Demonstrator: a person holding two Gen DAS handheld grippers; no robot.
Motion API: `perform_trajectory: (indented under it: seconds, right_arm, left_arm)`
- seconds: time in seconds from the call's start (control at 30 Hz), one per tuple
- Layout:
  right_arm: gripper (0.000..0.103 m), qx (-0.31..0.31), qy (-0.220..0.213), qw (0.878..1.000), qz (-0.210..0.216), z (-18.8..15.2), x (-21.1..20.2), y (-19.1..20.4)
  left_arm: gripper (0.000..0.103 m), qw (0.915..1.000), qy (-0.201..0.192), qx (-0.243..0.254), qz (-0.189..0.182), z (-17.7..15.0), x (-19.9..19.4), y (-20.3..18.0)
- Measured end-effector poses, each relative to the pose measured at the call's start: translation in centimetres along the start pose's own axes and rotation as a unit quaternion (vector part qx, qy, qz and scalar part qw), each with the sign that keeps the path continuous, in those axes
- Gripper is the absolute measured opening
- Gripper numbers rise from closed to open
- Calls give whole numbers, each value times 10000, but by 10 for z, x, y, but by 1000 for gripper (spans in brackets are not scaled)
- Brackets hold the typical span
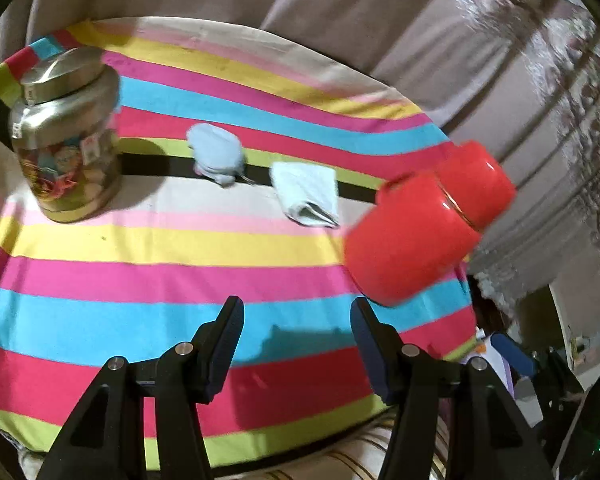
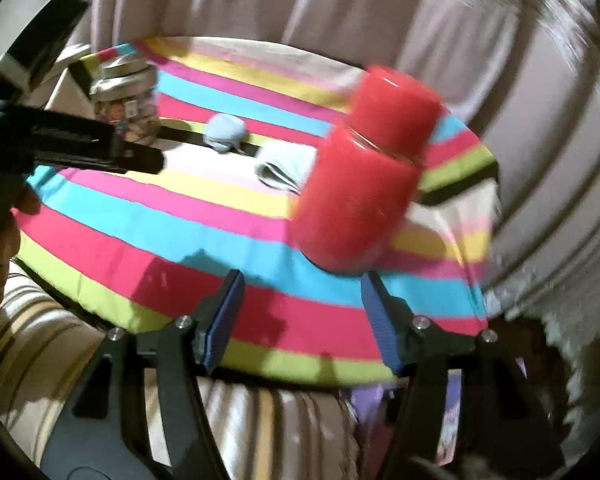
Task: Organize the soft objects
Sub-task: 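Withdraw both open tools from the box back over the bed, then grasp the light blue pouch with the left tool while the right tool grasps the white towel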
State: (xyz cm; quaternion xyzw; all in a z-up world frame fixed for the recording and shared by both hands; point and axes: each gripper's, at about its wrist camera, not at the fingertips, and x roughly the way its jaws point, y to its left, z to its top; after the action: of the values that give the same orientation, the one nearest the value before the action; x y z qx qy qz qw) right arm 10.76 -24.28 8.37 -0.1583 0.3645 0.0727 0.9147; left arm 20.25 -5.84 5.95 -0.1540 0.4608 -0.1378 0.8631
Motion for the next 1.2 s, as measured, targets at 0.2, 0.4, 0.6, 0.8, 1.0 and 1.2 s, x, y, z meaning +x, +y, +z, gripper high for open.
perform_trajectory:
  seconds: [0.2, 0.4, 0.6, 0.8, 1.0, 1.2]
  right_arm:
    - [65, -290, -51, 9995, 130, 28, 39, 30]
    - [73, -238, -144, 9994, 213, 53, 78, 42]
    - [75, -98, -53, 9997, 222, 77, 126, 46]
    - [75, -26, 107, 9998, 173, 94, 170, 49]
    - [77, 106, 246, 9996, -19, 106, 211, 48]
    - [78, 275, 431, 9987, -70, 111, 245, 41]
  left_arm:
    - [58, 9996, -62, -158, 238, 28, 17, 26]
    - [67, 9984, -67, -237, 499, 58, 53, 41]
    - [69, 9978, 2, -138, 644, 85, 88, 47]
    - [73, 9968, 35, -238, 763, 112, 123, 57]
    - [79, 9949, 156, -324, 942, 139, 160, 62]
    - [79, 9918, 348, -394, 1162, 153, 192, 69]
